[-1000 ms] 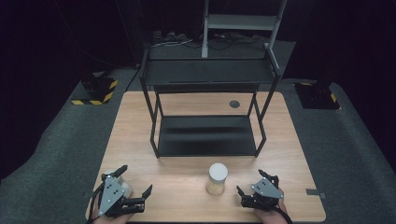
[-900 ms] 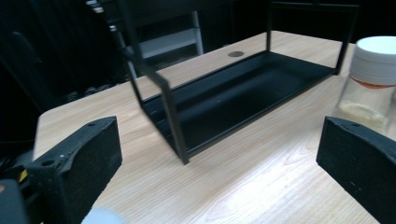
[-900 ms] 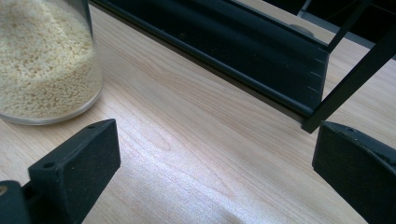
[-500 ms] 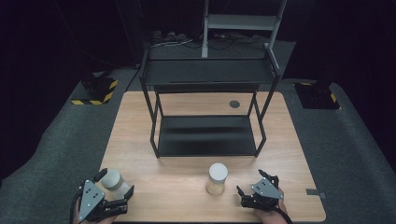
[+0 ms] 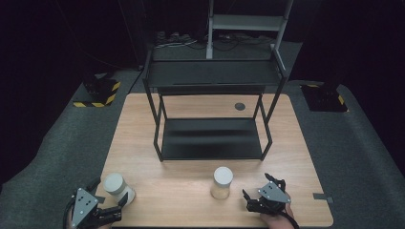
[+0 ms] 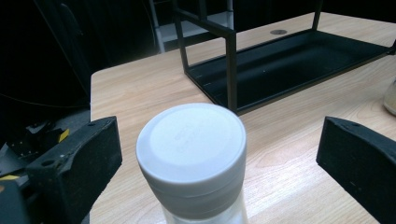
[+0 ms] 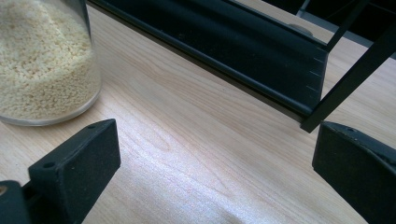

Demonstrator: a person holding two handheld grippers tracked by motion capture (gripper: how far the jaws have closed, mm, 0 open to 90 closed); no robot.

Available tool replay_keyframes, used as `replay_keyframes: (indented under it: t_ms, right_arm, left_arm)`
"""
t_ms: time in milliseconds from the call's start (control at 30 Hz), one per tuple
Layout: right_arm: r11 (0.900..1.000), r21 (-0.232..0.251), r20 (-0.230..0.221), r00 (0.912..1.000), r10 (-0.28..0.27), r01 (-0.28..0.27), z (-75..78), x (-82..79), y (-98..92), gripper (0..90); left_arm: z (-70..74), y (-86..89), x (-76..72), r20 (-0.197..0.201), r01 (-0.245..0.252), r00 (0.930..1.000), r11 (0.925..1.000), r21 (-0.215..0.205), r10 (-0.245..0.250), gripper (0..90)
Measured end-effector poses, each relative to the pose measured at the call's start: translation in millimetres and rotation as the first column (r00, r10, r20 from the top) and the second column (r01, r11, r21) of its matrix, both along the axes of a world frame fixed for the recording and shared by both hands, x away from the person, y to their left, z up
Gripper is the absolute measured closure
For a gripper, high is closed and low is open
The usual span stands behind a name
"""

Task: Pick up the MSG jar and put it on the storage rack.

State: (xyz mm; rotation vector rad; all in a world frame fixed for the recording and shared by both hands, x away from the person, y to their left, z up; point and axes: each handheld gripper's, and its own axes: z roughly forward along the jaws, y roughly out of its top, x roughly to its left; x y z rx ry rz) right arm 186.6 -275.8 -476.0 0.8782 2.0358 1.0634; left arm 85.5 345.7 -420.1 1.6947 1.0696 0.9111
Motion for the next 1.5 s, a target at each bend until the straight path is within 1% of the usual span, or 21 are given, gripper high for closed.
replay_keyframes:
  t_ms: [67,200,400,500,533,600,667,733,767,833,867,933,1033,1067,1100,1167,1333,1500]
  right_arm:
    - [1.000,0.004,-0.005,1.0000,-0.002,0.002,0.4,0.6,-0.3,0.2]
    - [1.000,0.001,-0.003,1.0000,-0.001,0.001,0.4,0.5,-0.1,0.2]
    - [1.000,0.006,-0.008,1.0000,-0.005,0.005,0.6,0.8,-0.4,0.2]
    - [1.000,0.012,-0.009,1.0000,-0.002,0.002,0.6,1.3,-1.5,0.2]
    - [1.000,0.013,-0.011,0.9999,-0.003,0.004,0.7,1.4,-1.5,0.2]
    - [1.000,0.013,-0.013,0.9999,-0.005,0.005,0.9,1.6,-1.3,0.2]
    - [1.000,0.015,-0.014,0.9999,-0.005,0.005,1.0,1.8,-1.5,0.2]
    - [1.000,0.016,-0.015,0.9999,-0.005,0.005,1.1,1.9,-1.8,0.2]
    - [1.000,0.016,-0.015,0.9999,-0.005,0.005,1.1,1.9,-1.9,0.2]
    - [1.000,0.016,-0.015,0.9999,-0.005,0.006,1.1,1.8,-1.8,0.2]
    - [1.000,0.015,-0.015,0.9999,-0.005,0.005,1.1,1.9,-1.6,0.2]
    - [1.000,0.011,-0.014,0.9999,-0.004,0.004,1.1,1.9,-1.0,0.2]
    - [1.000,0.009,-0.013,0.9999,-0.003,0.003,1.2,1.9,-0.9,0.2]
    - [1.000,0.010,-0.014,0.9999,-0.003,0.003,1.2,1.9,-1.0,0.2]
    - [1.000,0.013,-0.015,0.9999,-0.004,0.004,1.2,1.9,-1.3,0.2]
    - [1.000,0.013,-0.015,0.9999,-0.003,0.004,1.1,2.0,-1.6,0.2]
    - [1.000,0.019,-0.014,0.9999,-0.004,0.005,0.9,2.0,-2.5,0.2]
    - [1.000,0.002,-0.016,0.9999,0.002,-0.002,1.8,2.8,-0.4,0.2]
  left_arm:
    - [-3.5,2.1,1.7,-0.005,-0.005,1.0000,0.9998,-0.018,0.005,0.4]
    - [-10.1,7.2,5.0,-0.014,-0.001,0.9999,0.9988,-0.049,0.000,0.4]
    - [-16.6,11.9,11.5,-0.032,0.000,0.9995,0.9976,-0.069,-0.002,0.5]
    - [-19.8,13.2,13.8,-0.040,-0.006,0.9992,0.9975,-0.070,0.003,1.2]
    - [-22.7,14.7,15.1,-0.042,-0.007,0.9991,0.9968,-0.079,0.003,1.6]
    - [-25.7,14.6,17.1,-0.050,-0.021,0.9986,0.9961,-0.085,0.017,3.3]
    - [-29.2,17.8,20.6,-0.059,-0.016,0.9982,0.9934,-0.114,0.010,6.8]
    - [-31.2,19.7,21.3,-0.055,-0.006,0.9985,0.9927,-0.120,0.000,7.1]
    - [-32.5,20.8,21.1,-0.051,0.000,0.9987,0.9927,-0.121,-0.006,9.5]
    - [-34.4,24.1,21.1,-0.048,0.015,0.9986,0.9919,-0.126,-0.022,17.4]
    - [-35.6,25.5,21.0,-0.047,0.018,0.9986,0.9911,-0.132,-0.024,19.6]
    - [-37.2,29.7,22.1,-0.055,0.028,0.9978,0.9887,-0.147,-0.037,24.4]
    - [-39.1,30.7,22.3,-0.057,0.030,0.9976,0.9883,-0.150,-0.039,27.0]
    - [-39.4,30.7,21.8,-0.055,0.033,0.9976,0.9886,-0.147,-0.041,29.3]
    - [-40.3,30.9,20.9,-0.047,0.040,0.9978,0.9889,-0.143,-0.047,33.9]
    - [-40.1,28.8,19.6,-0.043,0.037,0.9982,0.9904,-0.133,-0.043,34.0]
    - [-40.0,27.9,19.3,-0.042,0.029,0.9985,0.9901,-0.138,-0.035,34.7]
    - [-37.9,25.8,19.5,-0.038,0.034,0.9985,0.9913,-0.127,-0.039,34.8]
